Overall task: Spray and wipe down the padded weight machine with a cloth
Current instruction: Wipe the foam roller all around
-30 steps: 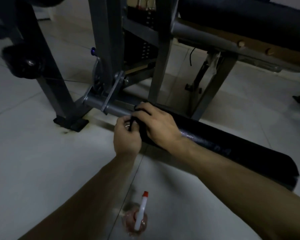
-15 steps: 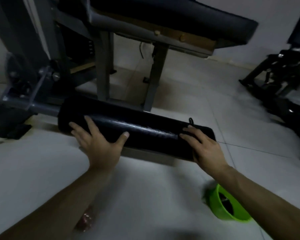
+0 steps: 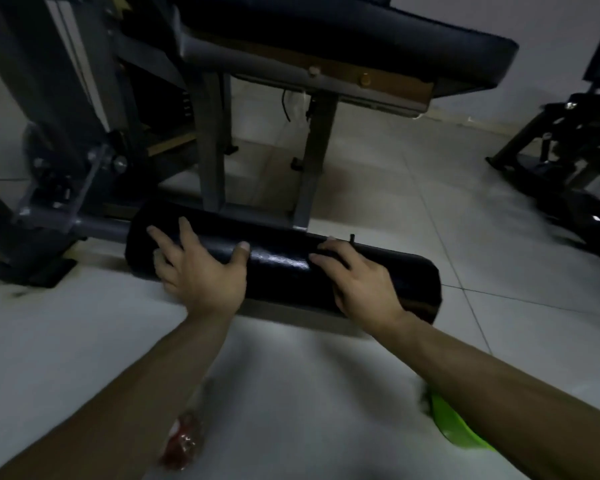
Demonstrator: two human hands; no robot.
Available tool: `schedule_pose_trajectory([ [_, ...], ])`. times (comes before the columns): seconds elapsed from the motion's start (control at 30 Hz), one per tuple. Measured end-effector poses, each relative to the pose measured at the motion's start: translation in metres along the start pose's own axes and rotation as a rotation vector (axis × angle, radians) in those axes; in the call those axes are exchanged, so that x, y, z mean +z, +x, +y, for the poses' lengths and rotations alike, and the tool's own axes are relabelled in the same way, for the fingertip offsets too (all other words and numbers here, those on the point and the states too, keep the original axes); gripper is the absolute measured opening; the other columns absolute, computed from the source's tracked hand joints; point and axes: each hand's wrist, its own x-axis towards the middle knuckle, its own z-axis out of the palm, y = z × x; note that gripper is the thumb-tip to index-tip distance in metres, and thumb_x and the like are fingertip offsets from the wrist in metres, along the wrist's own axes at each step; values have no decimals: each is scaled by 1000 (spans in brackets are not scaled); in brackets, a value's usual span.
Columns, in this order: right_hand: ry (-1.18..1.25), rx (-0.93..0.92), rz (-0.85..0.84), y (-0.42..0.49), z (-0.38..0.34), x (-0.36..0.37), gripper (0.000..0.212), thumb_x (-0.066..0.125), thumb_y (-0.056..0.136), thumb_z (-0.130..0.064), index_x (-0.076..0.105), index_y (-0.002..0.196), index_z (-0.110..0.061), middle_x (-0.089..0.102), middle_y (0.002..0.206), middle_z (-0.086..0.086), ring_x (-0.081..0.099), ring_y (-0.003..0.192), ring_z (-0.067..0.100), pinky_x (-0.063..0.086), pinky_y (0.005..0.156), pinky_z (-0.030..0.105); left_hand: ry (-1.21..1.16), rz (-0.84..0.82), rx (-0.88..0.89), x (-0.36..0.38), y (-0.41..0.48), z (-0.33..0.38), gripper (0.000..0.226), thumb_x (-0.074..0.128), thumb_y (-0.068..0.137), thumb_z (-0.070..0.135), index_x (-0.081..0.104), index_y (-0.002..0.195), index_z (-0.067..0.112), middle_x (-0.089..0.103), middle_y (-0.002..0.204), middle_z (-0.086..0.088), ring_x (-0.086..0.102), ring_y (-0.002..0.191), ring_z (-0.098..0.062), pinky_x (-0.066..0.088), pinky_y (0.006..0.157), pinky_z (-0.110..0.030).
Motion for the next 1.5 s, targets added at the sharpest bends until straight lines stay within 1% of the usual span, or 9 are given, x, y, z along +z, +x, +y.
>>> schedule_pose_trajectory([
  [0.1,72,-23,0,53,-41,26,45,62,86,-5,67,130,-12,61,133,12,69,100,33,61,64,44,-35,96,41,-18,8,-27,92,77,86,42,28,160,18,5,170,-15,18,149,-42,20,119,-58],
  [0.2,125,-22,-10,100,-78,49,43,66,88,-6,67,130,-14,60,130,9,69,92,33,59,64,45,-122,70,22,-31,34,-62,95,77,80,53,35,156,15,27,163,-20,31,145,-42,31,117,-59],
  [0.3,159,-41,-35,137,-105,67,44,66,87,-5,67,130,-15,60,130,7,69,94,33,59,65,46,-342,-6,58,-42,48,-83,89,82,73,56,44,145,22,59,138,-6,59,127,-24,51,103,-52],
  [0.37,179,-65,-37,162,-125,80,45,65,85,-7,68,129,-14,60,129,8,70,93,35,59,63,46,-332,-16,105,-49,52,-90,76,84,74,46,51,139,24,65,127,1,64,118,-17,56,95,-47],
  [0.63,256,-152,-64,206,-173,95,36,61,90,-10,70,125,-13,62,130,8,68,104,33,59,74,50,-388,-46,134,-48,60,-96,60,81,82,25,53,135,23,63,121,3,64,113,-13,59,90,-38],
  [0.77,203,-179,-94,162,-130,69,44,43,90,-18,69,126,-12,62,131,6,68,105,31,59,71,46,-400,-39,39,-44,58,-94,89,83,72,42,43,148,22,55,138,-6,59,125,-20,56,99,-45],
  [1.03,67,-37,5,31,-16,7,47,53,87,1,68,130,-11,61,139,7,66,117,30,59,89,40,-310,-6,-147,-33,67,-67,92,84,75,36,38,153,19,44,149,-12,46,136,-36,41,115,-49],
  [1.33,-108,134,-52,-76,61,-47,58,44,78,-10,68,131,-11,59,143,7,63,120,33,60,71,45,-306,36,-221,-27,76,-58,100,80,71,45,32,156,25,43,153,-7,46,139,-33,41,116,-47],
  [1.5,-72,222,12,-66,52,-41,61,68,68,12,70,126,-10,62,135,9,64,109,31,59,70,40,-270,56,-217,-24,75,-54,98,78,71,48,33,155,26,46,152,-8,46,138,-34,40,116,-46],
])
